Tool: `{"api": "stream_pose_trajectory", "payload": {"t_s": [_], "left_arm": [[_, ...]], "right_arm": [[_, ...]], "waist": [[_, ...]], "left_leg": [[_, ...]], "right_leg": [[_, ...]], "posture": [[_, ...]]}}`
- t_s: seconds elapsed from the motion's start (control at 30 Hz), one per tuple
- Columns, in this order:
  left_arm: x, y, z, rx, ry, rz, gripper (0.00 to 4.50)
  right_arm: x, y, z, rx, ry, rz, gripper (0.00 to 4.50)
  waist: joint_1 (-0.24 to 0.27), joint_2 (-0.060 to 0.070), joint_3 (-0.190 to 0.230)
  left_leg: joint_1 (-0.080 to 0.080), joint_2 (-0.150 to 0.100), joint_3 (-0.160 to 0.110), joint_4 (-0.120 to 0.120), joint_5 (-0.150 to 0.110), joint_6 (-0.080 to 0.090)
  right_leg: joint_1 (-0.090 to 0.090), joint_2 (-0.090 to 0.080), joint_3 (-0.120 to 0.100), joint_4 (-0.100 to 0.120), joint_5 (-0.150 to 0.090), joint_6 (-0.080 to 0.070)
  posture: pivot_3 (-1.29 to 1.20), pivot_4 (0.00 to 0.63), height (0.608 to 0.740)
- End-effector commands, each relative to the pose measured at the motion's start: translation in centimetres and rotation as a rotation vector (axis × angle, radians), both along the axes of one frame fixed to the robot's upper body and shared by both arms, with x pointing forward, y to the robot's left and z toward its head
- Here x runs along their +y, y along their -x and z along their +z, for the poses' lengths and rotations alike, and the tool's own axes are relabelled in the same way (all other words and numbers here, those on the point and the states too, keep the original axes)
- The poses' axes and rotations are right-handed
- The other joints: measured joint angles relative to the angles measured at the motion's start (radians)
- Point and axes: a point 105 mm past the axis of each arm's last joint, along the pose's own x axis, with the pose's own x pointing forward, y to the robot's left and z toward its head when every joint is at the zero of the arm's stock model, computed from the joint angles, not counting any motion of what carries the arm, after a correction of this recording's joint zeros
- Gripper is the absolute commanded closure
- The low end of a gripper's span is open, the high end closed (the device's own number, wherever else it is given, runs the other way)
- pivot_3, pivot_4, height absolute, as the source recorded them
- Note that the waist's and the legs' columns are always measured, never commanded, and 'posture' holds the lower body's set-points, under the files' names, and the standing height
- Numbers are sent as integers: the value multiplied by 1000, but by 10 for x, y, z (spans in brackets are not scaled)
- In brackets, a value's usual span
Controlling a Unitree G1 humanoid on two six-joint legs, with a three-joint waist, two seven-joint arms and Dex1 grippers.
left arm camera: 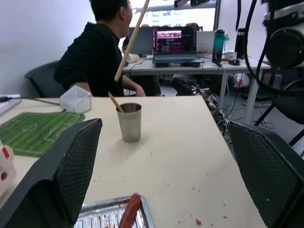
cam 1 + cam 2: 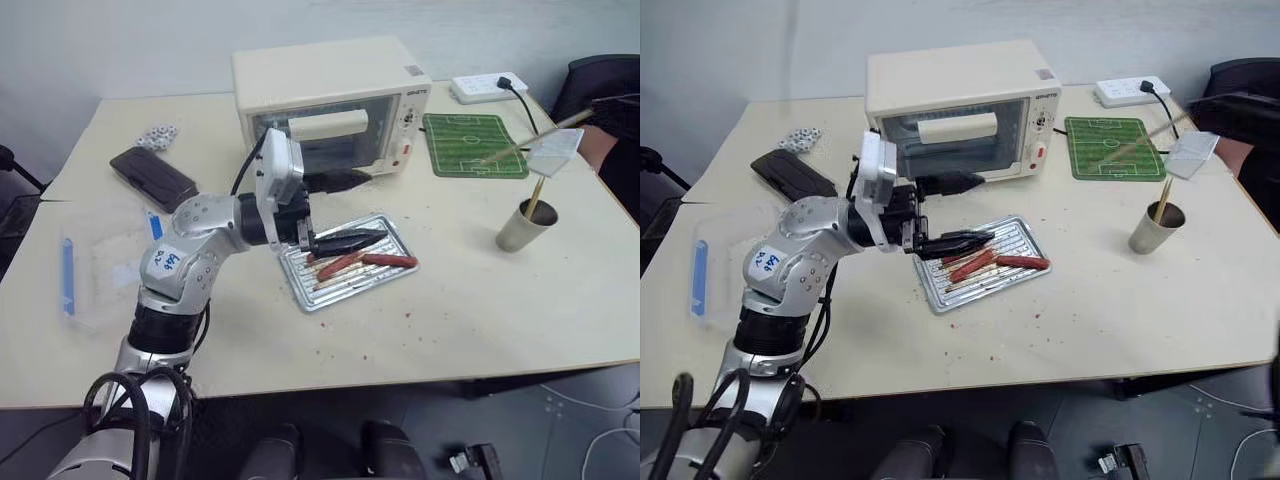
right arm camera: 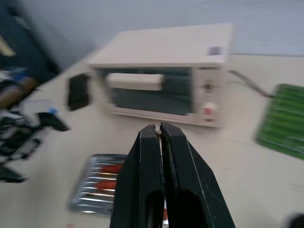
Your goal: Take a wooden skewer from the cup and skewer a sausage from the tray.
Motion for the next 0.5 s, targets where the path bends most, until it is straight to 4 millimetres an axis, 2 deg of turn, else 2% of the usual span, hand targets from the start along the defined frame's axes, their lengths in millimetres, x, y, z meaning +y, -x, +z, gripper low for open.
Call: {"api": "stream_pose_trajectory", "payload": {"t_s": [0.03, 0.13, 0.23, 0.37, 0.5], "left_arm": [[6, 0, 14, -49, 40, 9, 0], [14, -4, 13, -57, 39, 55, 0], [21, -4, 12, -48, 40, 81, 0], [28, 1, 12, -41, 40, 105, 0], [30, 4, 13, -38, 52, 118, 0]], "right_arm": [[33, 1, -7, 46, -153, 180, 4459], [58, -3, -23, 97, -267, 272, 4459], [71, -11, -29, 105, -363, 301, 4459], [76, -17, -32, 120, -455, 324, 4459], [77, -18, -24, 98, -518, 358, 4459]], "waist": [[3, 0, 0], [4, 0, 0], [3, 0, 0], [2, 0, 0], [4, 0, 0]], "left_leg": [[0, 0, 1, 0, 0, 0], [-2, 1, 0, 1, 0, -1], [-7, 1, 0, 3, 0, 0], [-8, 1, 0, 6, 0, 0], [-9, 1, -1, 8, 0, 0]], "right_leg": [[-1, 0, 0, 0, 0, 0], [-2, 1, 0, 3, 0, 0], [-5, 1, 0, 3, 1, 1], [-5, 2, 0, 3, 1, 2], [-6, 3, 1, 3, 1, 1]], "posture": [[0, 150, 740], [0, 150, 740], [0, 150, 740], [0, 150, 740], [0, 150, 740]]}}
